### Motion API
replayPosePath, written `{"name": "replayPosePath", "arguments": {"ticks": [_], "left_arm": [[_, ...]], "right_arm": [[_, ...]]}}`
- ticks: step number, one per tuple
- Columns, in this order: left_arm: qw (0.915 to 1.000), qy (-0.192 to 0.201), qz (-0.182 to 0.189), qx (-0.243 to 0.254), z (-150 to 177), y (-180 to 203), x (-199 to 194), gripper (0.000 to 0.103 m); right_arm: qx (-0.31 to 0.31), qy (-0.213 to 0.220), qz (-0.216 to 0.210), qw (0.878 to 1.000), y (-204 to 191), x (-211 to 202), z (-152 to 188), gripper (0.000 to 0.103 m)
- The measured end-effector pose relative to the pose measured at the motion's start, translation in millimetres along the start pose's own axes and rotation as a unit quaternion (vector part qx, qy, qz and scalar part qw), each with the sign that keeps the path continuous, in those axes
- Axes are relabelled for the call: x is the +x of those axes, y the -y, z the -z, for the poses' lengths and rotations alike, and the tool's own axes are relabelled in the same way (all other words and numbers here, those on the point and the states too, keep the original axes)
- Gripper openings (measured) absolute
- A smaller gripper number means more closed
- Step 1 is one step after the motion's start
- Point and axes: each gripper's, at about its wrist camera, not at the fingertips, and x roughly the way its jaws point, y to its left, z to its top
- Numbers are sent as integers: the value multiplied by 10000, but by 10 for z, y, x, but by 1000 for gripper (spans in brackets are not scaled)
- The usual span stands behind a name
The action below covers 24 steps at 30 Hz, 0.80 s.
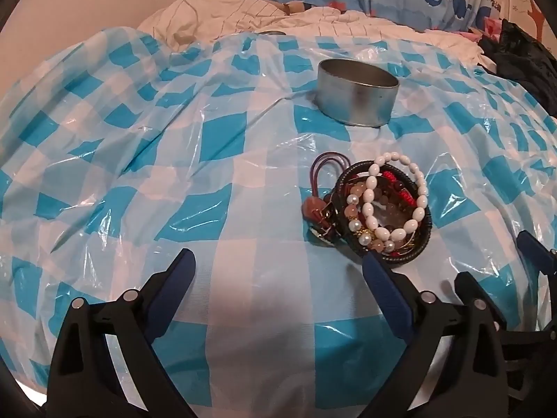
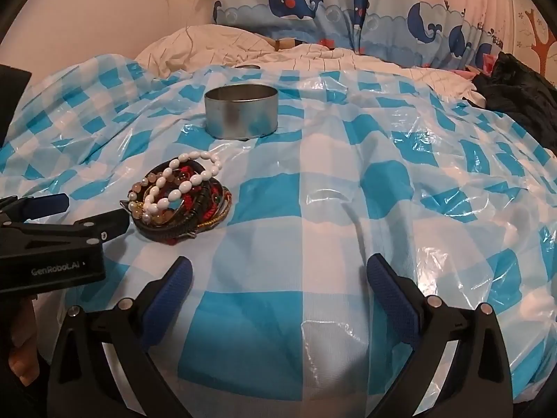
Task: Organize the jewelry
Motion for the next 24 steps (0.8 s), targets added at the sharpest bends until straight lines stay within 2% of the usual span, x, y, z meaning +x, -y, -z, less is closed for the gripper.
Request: {"name": "replayPosePath", "arguments": {"ticks": [24], "left_arm": [[9999,67,-99,20,-63,-54,32,94]], "right_arm": [[60,6,-77,10000,1,-7,-6,96]]}}
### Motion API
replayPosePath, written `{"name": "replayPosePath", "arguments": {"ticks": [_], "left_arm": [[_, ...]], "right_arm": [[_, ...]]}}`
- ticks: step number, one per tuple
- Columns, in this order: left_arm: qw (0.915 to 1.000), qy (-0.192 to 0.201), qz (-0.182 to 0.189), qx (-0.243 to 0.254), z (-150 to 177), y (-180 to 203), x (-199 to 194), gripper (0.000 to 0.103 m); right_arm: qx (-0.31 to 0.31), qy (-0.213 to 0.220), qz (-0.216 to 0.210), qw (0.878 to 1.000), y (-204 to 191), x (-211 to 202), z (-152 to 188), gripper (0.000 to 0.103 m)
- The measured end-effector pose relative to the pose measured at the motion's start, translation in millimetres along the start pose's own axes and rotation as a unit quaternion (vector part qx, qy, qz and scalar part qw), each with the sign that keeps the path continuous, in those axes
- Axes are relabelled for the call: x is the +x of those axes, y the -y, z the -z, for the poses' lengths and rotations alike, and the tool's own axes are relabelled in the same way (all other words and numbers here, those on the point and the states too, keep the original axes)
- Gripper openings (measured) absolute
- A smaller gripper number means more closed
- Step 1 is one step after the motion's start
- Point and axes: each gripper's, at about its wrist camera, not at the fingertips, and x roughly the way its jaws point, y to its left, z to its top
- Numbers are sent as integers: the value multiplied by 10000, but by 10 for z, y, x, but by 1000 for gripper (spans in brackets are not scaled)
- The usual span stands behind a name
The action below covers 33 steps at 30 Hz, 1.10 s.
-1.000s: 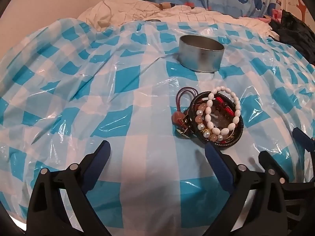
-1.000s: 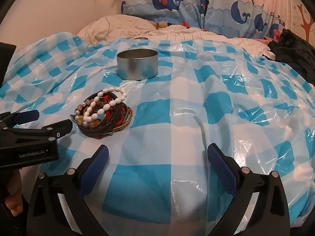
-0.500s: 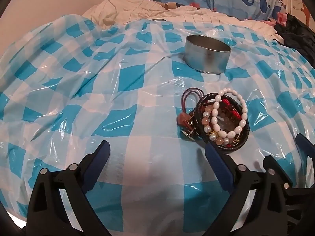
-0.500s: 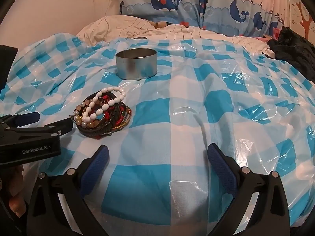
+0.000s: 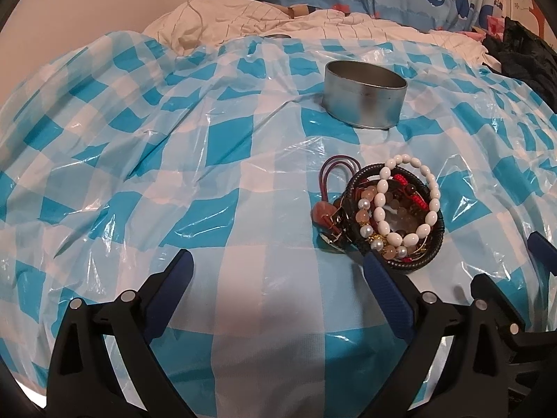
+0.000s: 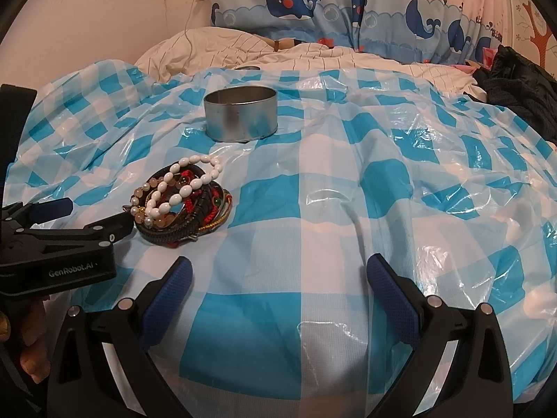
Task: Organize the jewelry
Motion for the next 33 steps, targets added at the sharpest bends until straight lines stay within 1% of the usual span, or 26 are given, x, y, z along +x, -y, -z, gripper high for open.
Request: {"name": "replayPosePath", "arguments": {"ticks": [33], "left_arm": [[10000,-15,32,-48,6,-31,40,95]], "right_arm": [[20,3,-24,10000,8,-3,-3,96]]}}
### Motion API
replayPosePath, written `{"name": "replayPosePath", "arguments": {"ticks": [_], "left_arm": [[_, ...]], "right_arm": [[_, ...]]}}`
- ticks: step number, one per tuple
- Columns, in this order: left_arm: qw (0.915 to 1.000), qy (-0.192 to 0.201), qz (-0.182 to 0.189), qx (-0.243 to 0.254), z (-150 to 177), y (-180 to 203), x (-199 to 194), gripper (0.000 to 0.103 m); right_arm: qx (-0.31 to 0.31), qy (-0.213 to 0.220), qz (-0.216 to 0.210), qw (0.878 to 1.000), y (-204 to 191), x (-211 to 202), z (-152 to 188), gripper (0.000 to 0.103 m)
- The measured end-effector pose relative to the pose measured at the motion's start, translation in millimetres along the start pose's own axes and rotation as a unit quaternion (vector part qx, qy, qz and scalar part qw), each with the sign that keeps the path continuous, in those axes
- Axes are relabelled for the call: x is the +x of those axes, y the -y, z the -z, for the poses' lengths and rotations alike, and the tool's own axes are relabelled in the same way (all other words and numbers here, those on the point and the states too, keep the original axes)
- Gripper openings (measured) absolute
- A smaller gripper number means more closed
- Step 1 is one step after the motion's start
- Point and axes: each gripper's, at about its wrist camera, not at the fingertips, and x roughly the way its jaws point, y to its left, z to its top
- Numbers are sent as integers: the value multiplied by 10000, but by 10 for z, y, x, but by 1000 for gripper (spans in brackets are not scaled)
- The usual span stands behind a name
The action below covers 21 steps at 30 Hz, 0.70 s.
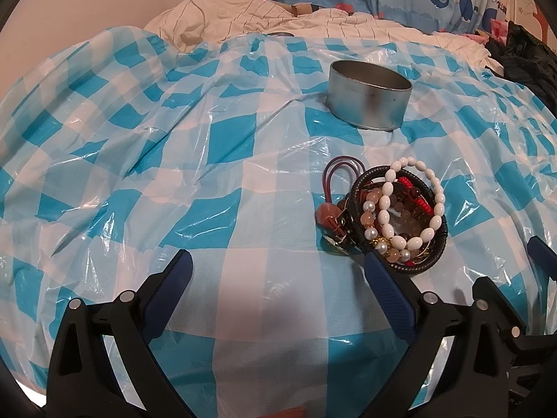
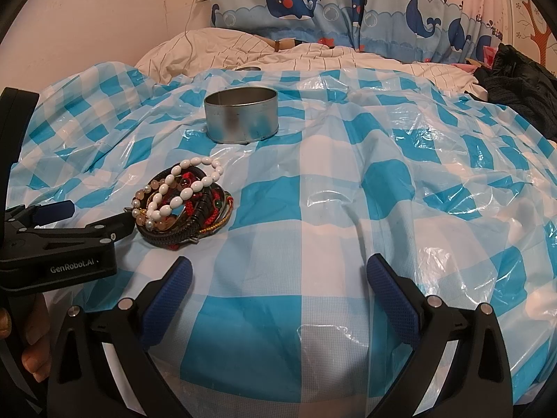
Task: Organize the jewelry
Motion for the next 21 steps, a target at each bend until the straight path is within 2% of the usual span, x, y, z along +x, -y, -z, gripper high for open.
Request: {"name": "replayPosePath", "arguments": {"ticks": [21], "left_arm": [[10000,-5,7,-2,-9,-11,0,95]], "right_arm": [[9,0,-11,10000,-1,0,-2,96]]}}
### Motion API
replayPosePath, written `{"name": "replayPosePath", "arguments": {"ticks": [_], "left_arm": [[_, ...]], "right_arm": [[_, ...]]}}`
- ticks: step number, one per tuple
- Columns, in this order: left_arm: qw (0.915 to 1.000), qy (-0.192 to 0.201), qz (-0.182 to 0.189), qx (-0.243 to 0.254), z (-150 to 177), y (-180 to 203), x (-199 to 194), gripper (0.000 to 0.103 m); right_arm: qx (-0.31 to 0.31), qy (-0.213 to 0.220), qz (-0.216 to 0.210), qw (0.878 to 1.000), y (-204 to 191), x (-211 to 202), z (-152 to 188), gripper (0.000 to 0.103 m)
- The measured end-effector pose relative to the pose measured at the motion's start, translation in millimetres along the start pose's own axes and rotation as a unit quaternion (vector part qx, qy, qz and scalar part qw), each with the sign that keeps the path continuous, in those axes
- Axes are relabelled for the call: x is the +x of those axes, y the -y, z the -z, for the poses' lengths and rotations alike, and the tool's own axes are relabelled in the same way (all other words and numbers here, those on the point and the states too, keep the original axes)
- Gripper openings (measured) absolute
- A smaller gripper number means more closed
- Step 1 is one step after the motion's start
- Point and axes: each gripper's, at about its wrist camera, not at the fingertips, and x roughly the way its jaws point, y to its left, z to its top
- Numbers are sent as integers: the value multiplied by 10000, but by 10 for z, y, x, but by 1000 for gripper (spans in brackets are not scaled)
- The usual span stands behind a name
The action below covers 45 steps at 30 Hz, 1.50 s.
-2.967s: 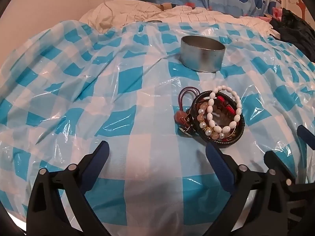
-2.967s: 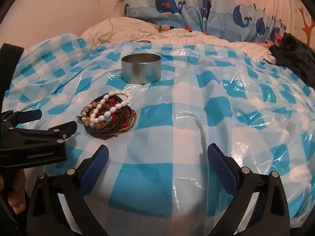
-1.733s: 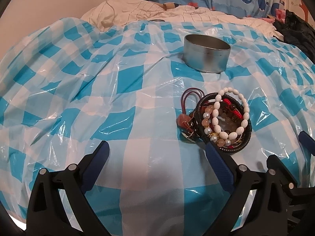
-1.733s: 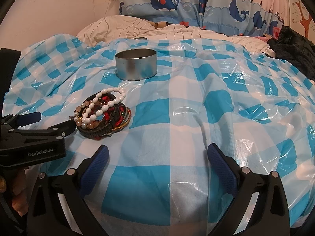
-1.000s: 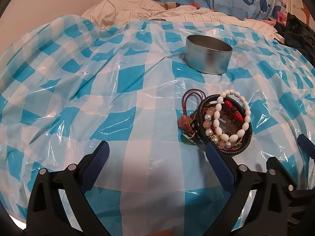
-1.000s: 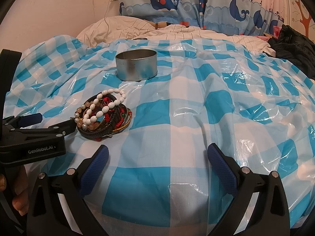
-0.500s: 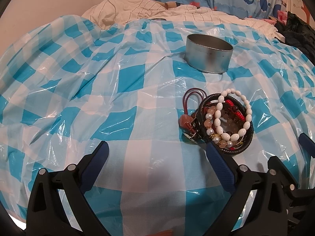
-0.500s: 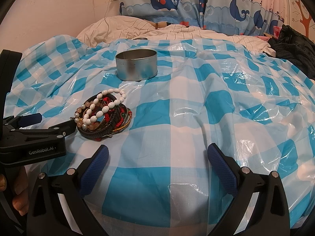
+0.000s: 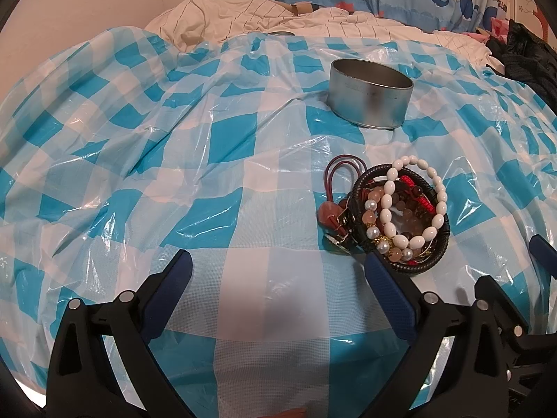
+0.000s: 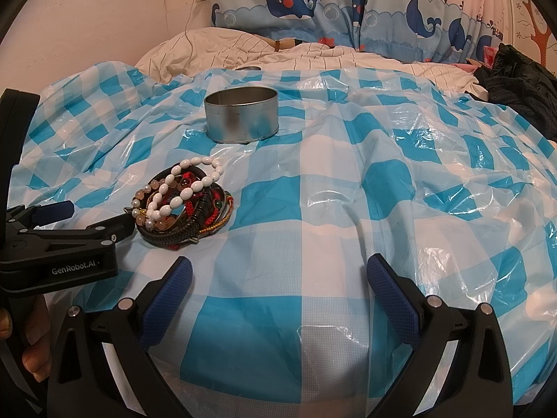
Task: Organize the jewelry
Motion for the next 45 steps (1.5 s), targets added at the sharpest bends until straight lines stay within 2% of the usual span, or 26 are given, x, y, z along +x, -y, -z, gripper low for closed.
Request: {"name": "replayPosePath", "arguments": {"ticks": [19,22,26,32,34,35,37,41,43,45], "left_arm": [[10000,27,32,-33,17,-62,-27,95],[10000,44,28,-48,15,-106,-48,95],[9999,13,7,-150,-5,-207,-59,95],[9992,-49,40,-391,-10,-387,-75,95],[9992,-38,53,-397,-13,-401,-90,95],[9992,-37,57,-399,-22,-396,-93,95],[9991,-17,80,-427,-31,-421,-118,95],[9987,12,129,-499,-62,-453,-138,95],[9986,8,144,-501,-71,-456,-136,95],[9986,12,157,-501,-69,-452,-137,95]], "right_arm": [[30,45,-111,9999,-13,-21,-25,96],[49,110,-270,9996,-53,-68,-82,96],[127,125,-705,9974,-48,-93,-204,96],[-391,-87,-1356,9900,-193,42,-493,93],[-536,-316,-1585,9854,-280,168,-589,75],[-531,-482,-1738,9822,-293,245,-624,70],[-516,-710,-1847,9789,-311,376,-678,51],[-238,-1059,-2077,9721,-264,592,-749,45],[-50,-1145,-2256,9675,-221,657,-749,36],[85,-1252,-2375,9633,-176,706,-732,31]]}}
